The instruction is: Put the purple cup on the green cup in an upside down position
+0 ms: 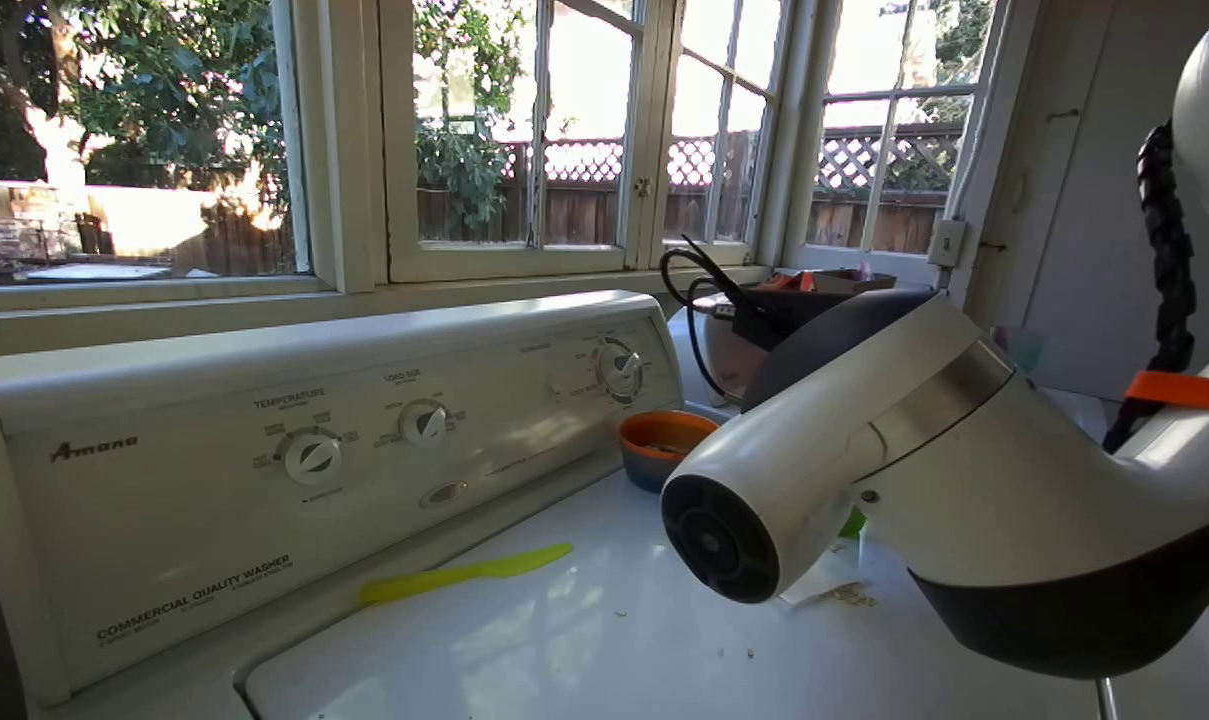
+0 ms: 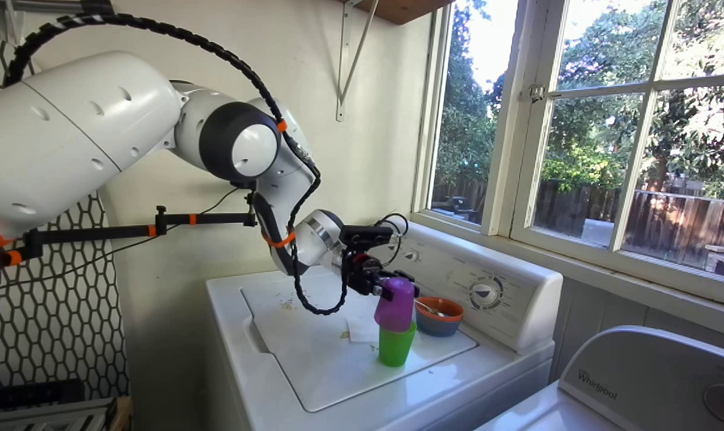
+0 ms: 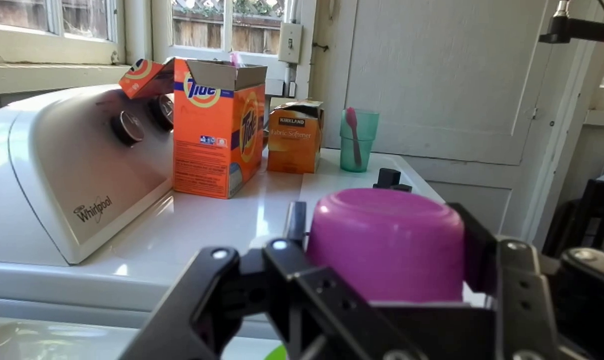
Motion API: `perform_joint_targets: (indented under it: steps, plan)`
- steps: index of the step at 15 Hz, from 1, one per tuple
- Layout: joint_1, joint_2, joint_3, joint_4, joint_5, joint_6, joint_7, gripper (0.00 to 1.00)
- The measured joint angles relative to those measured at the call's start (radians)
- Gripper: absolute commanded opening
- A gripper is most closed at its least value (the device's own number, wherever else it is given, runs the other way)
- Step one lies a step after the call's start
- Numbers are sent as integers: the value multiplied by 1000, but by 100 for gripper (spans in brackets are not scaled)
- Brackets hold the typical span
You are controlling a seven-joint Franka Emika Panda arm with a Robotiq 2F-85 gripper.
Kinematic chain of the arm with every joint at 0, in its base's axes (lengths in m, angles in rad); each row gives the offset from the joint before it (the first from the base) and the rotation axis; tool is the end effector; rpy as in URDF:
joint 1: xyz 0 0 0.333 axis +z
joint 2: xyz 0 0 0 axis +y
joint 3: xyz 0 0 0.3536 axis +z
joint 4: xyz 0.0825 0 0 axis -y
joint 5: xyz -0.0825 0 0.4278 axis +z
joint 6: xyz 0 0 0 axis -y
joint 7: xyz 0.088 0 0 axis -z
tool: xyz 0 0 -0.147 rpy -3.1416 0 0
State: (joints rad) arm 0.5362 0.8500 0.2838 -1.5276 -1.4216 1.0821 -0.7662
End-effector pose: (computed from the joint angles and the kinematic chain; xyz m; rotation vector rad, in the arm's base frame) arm 0.5945 0.3325 0.2086 0.9324 1.3227 -1.0564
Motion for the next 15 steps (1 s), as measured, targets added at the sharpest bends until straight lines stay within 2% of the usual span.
perform_joint_targets:
  steps: [15]
  plan:
    - [-2,7,-3,21,-6,32,15,44]
